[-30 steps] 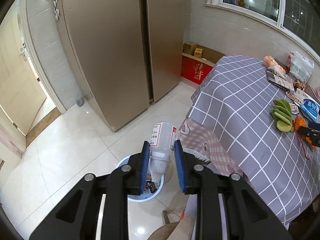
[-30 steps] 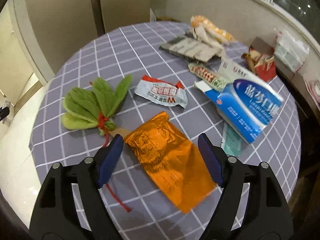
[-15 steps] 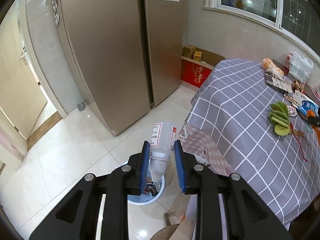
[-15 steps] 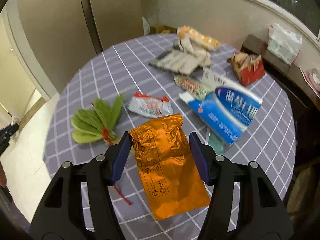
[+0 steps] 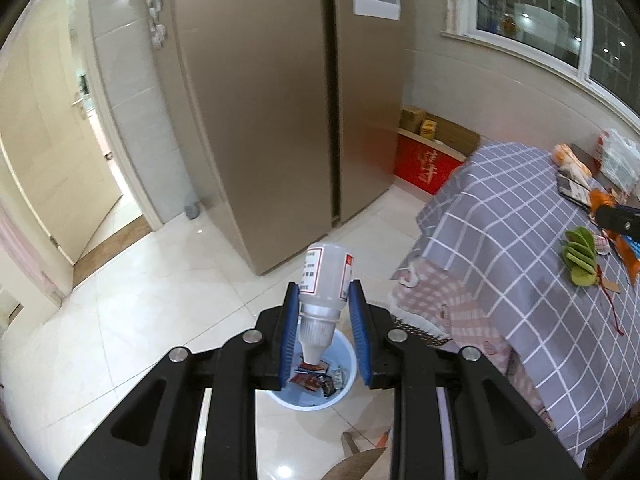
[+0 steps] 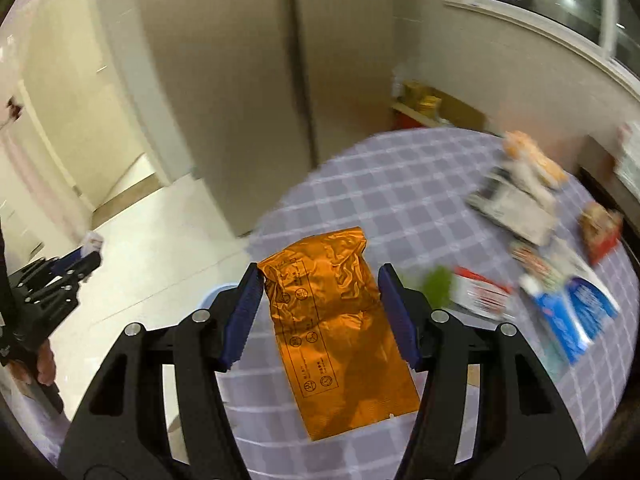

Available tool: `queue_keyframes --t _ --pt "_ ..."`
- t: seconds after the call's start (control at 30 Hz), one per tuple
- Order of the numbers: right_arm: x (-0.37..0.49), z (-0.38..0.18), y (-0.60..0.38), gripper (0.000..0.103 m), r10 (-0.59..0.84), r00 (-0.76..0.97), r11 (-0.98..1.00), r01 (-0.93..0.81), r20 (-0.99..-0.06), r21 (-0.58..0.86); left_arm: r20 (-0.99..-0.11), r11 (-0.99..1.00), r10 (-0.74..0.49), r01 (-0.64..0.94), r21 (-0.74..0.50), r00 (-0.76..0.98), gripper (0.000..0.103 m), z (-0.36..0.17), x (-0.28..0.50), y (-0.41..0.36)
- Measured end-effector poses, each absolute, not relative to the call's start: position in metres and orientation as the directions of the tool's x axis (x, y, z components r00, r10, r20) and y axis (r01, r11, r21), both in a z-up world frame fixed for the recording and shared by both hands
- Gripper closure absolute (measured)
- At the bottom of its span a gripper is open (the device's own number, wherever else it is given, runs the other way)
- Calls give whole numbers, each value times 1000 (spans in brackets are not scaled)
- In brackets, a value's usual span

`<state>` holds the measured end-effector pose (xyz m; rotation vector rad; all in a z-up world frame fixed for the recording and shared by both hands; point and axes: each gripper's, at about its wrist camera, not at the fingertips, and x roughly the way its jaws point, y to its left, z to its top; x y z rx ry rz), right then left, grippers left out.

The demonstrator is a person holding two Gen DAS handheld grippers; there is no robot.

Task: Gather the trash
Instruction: 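Open the left tool to drop the bottle while the right tool carries the packet to the bin, then open the right tool over the blue bin to drop the orange packet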

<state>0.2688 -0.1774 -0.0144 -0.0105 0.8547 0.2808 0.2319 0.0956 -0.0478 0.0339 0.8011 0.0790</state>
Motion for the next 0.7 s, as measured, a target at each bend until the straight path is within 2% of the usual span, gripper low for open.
queue_keyframes --t 0.37,0.4,0.43,0.47,0.7 --pt "295 -50 -60 44 380 475 883 -442 -794 158 -739 989 133 -132 59 661 78 -61 236 130" --pt "299 -55 -52 44 382 461 880 -446 -801 164 -744 990 131 -132 58 655 75 -65 241 131" --pt "300 -58 -45 44 385 451 877 -450 -805 167 -753 988 136 -141 58 644 58 -68 246 132" --pt "302 -61 -40 44 386 442 874 -456 -810 168 -759 986 145 -154 60 635 53 -71 249 133" --pt "307 -90 -6 44 378 370 855 -490 -849 167 -789 980 155 -196 45 595 53 -87 251 152"
